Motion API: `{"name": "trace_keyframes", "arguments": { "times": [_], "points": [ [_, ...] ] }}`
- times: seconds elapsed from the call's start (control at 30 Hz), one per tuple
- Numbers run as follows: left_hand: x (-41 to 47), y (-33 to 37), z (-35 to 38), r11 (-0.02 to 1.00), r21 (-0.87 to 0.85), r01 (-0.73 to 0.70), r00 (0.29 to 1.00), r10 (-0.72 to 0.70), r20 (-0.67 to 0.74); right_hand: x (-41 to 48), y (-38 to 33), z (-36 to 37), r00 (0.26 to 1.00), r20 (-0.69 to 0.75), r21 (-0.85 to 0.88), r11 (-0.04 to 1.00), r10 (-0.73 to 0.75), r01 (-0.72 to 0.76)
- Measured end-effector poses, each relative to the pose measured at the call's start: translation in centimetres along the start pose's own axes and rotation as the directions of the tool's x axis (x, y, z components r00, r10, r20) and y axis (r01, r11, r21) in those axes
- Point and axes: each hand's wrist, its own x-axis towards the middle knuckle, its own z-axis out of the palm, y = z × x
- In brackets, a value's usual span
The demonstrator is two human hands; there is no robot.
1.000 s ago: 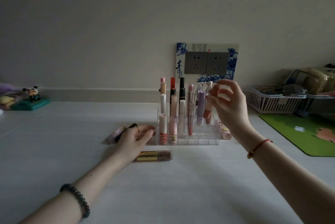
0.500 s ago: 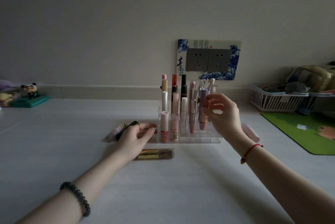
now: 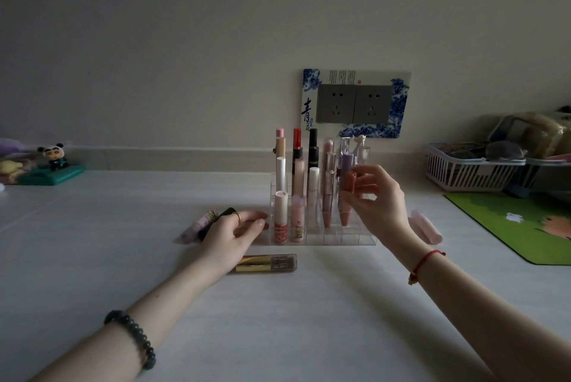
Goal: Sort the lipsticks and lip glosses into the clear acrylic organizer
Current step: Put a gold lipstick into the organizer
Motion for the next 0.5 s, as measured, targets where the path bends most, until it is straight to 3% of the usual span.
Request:
{"name": "trace_keyframes", "arguments": {
  "times": [0.37,0.5],
  "points": [
    [0.0,0.1,0.1,1.000,0.018,-0.004,1.000,0.004,0.006,-0.1,-0.3,-0.5,1.000,-0.006,0.023,1.000,0.017,-0.017],
    [0.0,0.2,0.0,0.998,0.056,-0.007,0.999,0.005,0.036,-0.3,-2.6,-0.9,0.982,-0.133,-0.020,0.991,-0.130,0.129]
  ]
}}
